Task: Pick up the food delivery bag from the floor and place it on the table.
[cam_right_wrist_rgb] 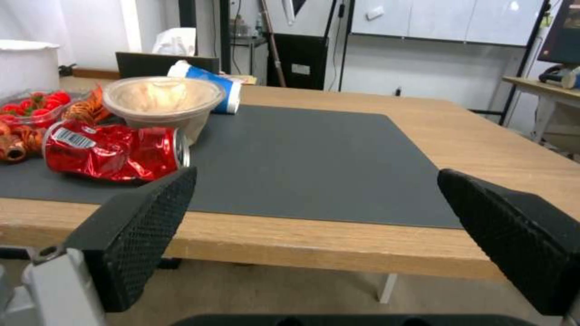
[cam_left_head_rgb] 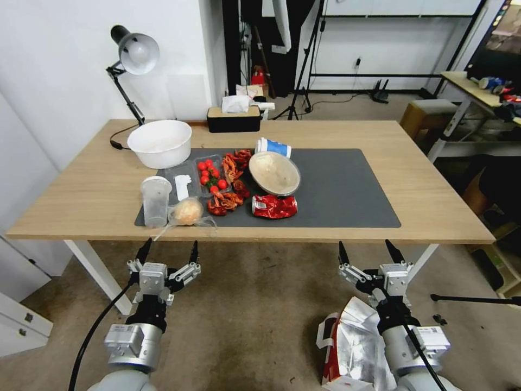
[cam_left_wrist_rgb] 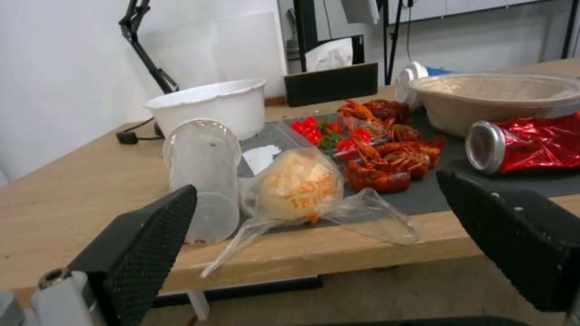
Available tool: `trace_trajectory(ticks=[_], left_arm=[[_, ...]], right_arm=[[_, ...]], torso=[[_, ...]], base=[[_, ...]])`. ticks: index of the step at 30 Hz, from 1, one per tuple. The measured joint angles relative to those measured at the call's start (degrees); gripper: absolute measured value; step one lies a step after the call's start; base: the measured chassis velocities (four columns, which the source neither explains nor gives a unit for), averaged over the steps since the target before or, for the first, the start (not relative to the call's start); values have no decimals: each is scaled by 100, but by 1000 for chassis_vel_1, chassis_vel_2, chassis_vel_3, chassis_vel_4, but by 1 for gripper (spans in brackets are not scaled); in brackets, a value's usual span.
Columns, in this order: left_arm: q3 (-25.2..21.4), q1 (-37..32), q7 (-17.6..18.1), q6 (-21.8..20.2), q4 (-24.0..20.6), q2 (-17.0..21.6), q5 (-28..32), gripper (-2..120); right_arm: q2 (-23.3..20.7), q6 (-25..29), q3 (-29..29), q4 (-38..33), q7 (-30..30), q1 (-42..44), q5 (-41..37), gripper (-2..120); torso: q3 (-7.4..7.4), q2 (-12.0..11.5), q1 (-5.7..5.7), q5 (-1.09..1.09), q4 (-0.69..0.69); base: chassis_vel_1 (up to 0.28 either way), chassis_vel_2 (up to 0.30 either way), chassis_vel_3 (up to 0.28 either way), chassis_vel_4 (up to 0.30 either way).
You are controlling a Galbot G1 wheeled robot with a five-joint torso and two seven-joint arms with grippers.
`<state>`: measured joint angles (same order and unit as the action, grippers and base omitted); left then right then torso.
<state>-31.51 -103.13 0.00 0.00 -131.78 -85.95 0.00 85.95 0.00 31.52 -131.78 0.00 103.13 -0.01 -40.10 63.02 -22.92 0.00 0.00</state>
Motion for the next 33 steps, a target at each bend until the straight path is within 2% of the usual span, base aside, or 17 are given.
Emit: trace_trajectory(ticks=[11, 14, 15, 16, 18, 19, 20, 21, 30, 33], left_arm=[[0, 0, 0, 0, 0, 0, 0, 99], [-21, 29, 55, 39, 1, 51, 59, 99], [-54, 110, 204, 139, 8, 151, 190, 99], [-179, 278, 512, 344, 8, 389, 410, 100], [-193, 330, 623, 413, 7, 477, 495, 100], [-189, 341, 755, 400, 5, 525, 553, 100], [-178, 338, 816, 400, -9, 555, 593, 100], [-179, 325, 825, 408, -15, 576, 638, 100], [-198, 298, 694, 479, 42, 580, 661, 100], [-196, 302, 627, 680, 135, 570, 678, 100]], right_arm=[[0, 0, 0, 0, 0, 0, 0, 100], [-75, 199, 210, -217, 9, 125, -174, 100], [-102, 295, 320, -378, 12, 211, -215, 100], [-119, 322, 388, -483, -42, 293, -266, 100], [-121, 323, 392, -538, -42, 312, -308, 100], [-126, 329, 409, -565, -44, 319, -344, 100], [-130, 332, 405, -582, -46, 318, -376, 100], [-140, 329, 409, -584, -49, 305, -395, 100], [-166, 314, 410, -455, 39, 241, -545, 100], [-167, 504, 416, -312, 193, 194, -699, 100]], torso=[[0, 0, 0, 0, 0], [-1, -1, 0, 3, -3], [1, 0, 1, -10, -3], [1, 0, 1, 6, 7], [1, 0, 1, 6, 5], [0, 0, 0, -7, 1], [0, 0, 0, -2, 0], [0, 0, 0, 3, -2], [0, 0, 0, 0, 0], [0, 0, 1, 0, 0]], base=[[0, 0, 0, 0], [0, 0, 0, 0], [0, 0, 0, 0], [0, 0, 0, 0], [0, 0, 0, 0], [0, 0, 0, 0], [0, 0, 0, 0], [0, 0, 0, 0], [0, 0, 0, 0], [0, 0, 0, 0]])
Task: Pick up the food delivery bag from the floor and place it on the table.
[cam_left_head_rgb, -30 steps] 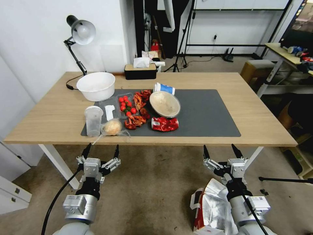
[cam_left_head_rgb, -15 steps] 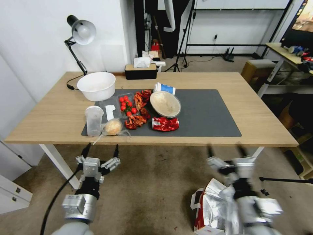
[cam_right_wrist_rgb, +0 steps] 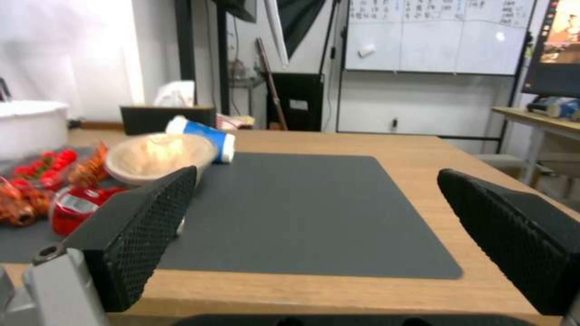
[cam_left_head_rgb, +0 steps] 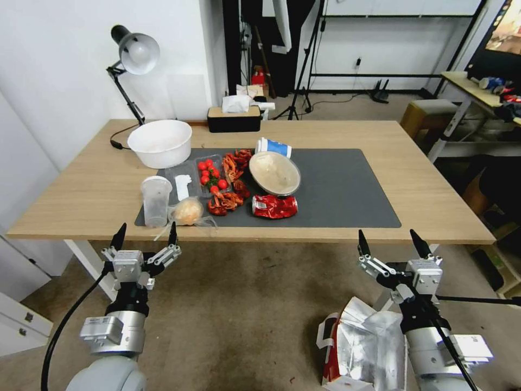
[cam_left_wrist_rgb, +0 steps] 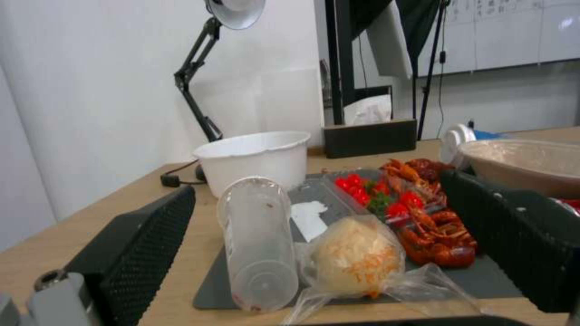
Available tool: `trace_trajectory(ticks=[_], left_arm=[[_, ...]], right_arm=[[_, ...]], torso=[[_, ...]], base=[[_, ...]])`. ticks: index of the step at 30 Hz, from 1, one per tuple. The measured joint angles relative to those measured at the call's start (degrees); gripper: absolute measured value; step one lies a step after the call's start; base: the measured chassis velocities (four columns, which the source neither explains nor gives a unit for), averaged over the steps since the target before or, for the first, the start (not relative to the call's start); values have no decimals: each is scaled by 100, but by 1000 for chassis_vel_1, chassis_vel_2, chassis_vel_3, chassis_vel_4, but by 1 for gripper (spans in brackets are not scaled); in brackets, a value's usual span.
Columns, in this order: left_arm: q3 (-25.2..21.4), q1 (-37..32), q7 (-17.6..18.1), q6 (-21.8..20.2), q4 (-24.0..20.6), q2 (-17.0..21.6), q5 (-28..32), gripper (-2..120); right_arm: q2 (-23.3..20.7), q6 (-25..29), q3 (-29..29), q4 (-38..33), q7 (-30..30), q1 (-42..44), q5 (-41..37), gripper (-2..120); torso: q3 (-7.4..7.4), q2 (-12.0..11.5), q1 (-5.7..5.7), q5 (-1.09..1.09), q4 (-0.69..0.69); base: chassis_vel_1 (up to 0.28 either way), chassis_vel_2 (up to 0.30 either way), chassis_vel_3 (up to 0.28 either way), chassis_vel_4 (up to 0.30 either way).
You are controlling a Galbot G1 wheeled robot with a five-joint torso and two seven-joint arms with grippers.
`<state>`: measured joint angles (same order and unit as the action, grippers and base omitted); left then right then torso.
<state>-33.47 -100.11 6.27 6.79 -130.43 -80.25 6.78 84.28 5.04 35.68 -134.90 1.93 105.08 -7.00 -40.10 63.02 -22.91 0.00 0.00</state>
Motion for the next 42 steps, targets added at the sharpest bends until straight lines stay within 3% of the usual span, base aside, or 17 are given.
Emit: trace_trajectory(ticks=[10, 42], left_arm=[[85, -13, -65, 84, 44, 19, 18, 100], [91, -59, -112, 109, 57, 19, -38, 100]], right_arm=[[25, -4, -34, 11, -19, -8, -141, 100], [164, 4, -15, -11, -40, 44, -92, 100]], torso=[[44, -83, 36, 0, 0], [576, -1035, 459, 0, 0]], base=[[0, 0, 0, 0], [0, 0, 0, 0]])
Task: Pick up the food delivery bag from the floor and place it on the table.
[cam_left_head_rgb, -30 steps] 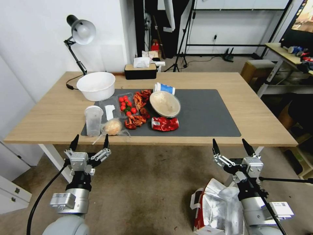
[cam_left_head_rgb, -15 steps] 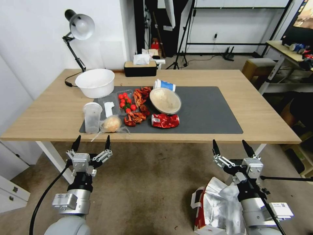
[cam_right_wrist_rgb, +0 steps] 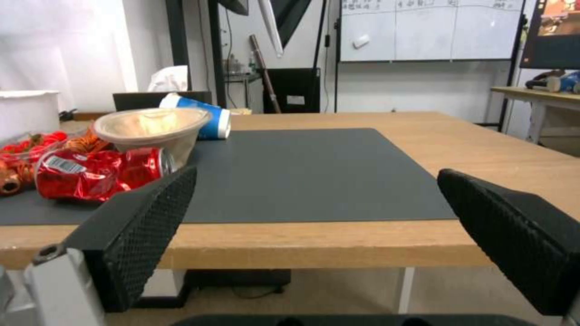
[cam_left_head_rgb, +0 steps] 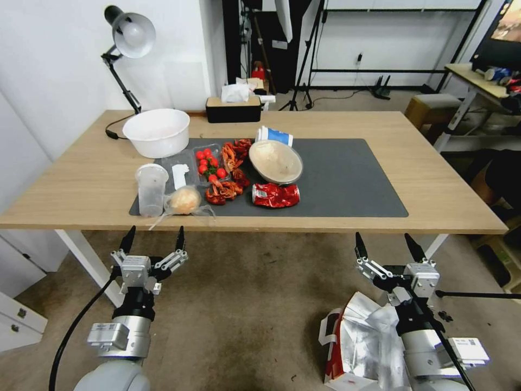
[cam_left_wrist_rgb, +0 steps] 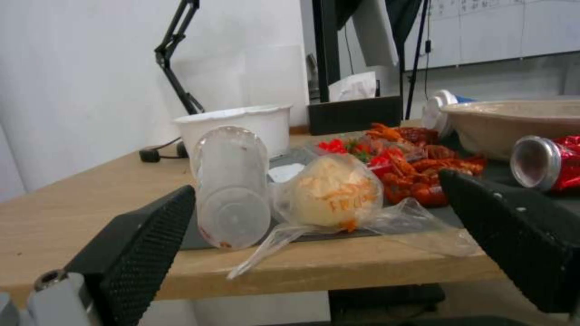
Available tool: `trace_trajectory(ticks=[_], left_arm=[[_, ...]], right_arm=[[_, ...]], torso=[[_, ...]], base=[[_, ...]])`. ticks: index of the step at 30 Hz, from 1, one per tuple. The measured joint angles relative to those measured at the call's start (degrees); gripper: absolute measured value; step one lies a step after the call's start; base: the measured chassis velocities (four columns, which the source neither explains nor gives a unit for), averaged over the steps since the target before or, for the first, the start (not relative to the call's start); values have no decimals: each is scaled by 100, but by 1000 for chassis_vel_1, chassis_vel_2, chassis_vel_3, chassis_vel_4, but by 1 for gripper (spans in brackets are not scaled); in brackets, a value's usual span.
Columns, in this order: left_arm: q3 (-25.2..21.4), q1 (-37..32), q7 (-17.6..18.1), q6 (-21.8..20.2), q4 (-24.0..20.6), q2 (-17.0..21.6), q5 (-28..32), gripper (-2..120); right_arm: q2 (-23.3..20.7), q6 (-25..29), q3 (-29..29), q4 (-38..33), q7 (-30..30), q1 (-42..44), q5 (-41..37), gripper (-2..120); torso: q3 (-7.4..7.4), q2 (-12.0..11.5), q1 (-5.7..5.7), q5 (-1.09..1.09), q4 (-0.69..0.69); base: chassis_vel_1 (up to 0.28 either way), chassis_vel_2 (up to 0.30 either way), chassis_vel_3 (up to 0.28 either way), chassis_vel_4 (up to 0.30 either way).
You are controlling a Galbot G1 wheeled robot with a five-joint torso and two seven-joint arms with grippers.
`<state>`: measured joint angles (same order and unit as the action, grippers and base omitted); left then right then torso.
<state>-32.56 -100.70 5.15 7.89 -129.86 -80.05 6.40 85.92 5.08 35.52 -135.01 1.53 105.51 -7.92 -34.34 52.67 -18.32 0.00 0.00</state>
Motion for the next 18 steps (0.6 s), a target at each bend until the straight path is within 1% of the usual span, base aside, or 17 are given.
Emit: trace_trajectory(ticks=[1, 6, 10, 13, 18], left_arm=[[0, 0, 0, 0, 0, 0, 0, 100], [3, -8, -126, -53, -66, -23, 116, 100], [6, -6, -136, -64, -73, -31, 119, 100], [0, -8, -116, -61, -73, -34, 104, 100], [-1, -7, -125, -51, -72, -32, 90, 100]], right_arm=[[0, 0, 0, 0, 0, 0, 0, 100], [37, -2, -3, -14, 0, 22, 48, 100], [37, -2, 5, -25, -9, 19, 90, 100], [35, -1, 16, -38, -13, 20, 94, 100], [36, -2, 15, -38, -13, 16, 95, 100]], torso=[[0, 0, 0, 0, 0], [96, -162, 64, 0, 0], [142, -242, 97, 0, 0], [208, -358, 147, 0, 0], [258, -442, 183, 0, 0]], base=[[0, 0, 0, 0], [0, 0, 0, 0], [0, 0, 0, 0], [0, 0, 0, 0], [0, 0, 0, 0]])
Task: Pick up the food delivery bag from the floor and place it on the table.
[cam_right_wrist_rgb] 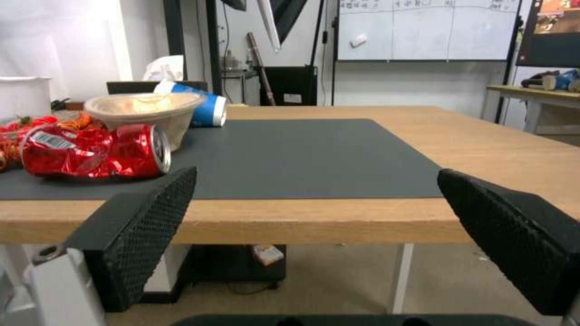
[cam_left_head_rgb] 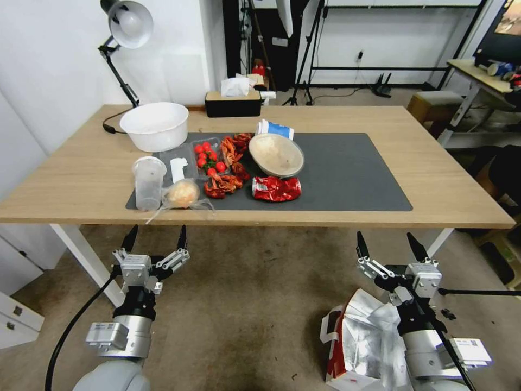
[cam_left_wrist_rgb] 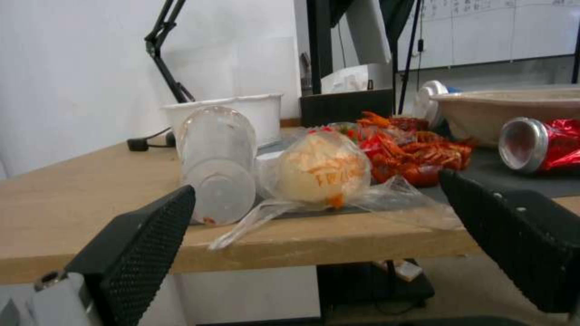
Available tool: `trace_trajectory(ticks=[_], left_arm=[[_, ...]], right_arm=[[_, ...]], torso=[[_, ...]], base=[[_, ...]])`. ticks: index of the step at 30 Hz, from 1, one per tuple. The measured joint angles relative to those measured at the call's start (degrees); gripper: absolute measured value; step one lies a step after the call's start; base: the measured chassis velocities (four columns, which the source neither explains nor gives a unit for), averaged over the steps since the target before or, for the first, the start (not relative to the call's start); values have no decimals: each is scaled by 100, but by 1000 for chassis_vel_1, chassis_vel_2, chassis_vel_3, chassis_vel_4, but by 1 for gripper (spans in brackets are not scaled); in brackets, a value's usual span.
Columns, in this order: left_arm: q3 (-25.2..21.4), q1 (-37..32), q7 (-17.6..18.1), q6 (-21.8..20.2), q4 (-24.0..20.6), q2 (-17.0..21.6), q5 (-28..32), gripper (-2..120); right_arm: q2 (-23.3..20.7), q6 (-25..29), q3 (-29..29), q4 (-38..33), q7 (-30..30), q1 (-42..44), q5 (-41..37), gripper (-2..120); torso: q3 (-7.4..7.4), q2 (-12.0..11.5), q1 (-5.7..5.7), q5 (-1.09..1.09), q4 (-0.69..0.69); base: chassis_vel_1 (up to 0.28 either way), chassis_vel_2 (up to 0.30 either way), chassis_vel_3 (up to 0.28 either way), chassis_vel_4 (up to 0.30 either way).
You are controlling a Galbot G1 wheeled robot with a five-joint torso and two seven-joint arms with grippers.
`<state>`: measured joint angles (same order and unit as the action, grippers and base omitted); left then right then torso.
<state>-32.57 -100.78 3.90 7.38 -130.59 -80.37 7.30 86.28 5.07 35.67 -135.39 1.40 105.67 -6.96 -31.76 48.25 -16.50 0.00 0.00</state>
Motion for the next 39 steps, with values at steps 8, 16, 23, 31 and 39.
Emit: trace_trajectory(ticks=[8, 16, 23, 31, 39], left_arm=[[9, 6, -13, 21, 32, -5, -50, 100], [1, 16, 13, 62, 66, -11, -101, 100], [1, 17, 16, 99, 71, -17, -104, 100], [-7, 25, 23, 122, 85, -23, -174, 100], [0, 18, 64, 180, 104, -28, -258, 100]], right_arm=[[-8, -3, 1, 10, 7, -9, 2, 100], [-24, -4, -5, 48, 12, -12, 24, 100], [-23, -5, -7, 54, 24, -16, 29, 100], [-18, -4, -5, 51, 41, -9, 29, 100], [-17, 3, 12, 38, 39, 4, 28, 100]], torso=[[135, -230, 96, 0, 0], [220, -381, 162, 0, 0], [286, -499, 214, 0, 0], [404, -698, 292, 0, 0], [560, -955, 397, 0, 0]], base=[[0, 0, 0, 0], [0, 0, 0, 0], [0, 0, 0, 0], [0, 0, 0, 0], [0, 0, 0, 0]])
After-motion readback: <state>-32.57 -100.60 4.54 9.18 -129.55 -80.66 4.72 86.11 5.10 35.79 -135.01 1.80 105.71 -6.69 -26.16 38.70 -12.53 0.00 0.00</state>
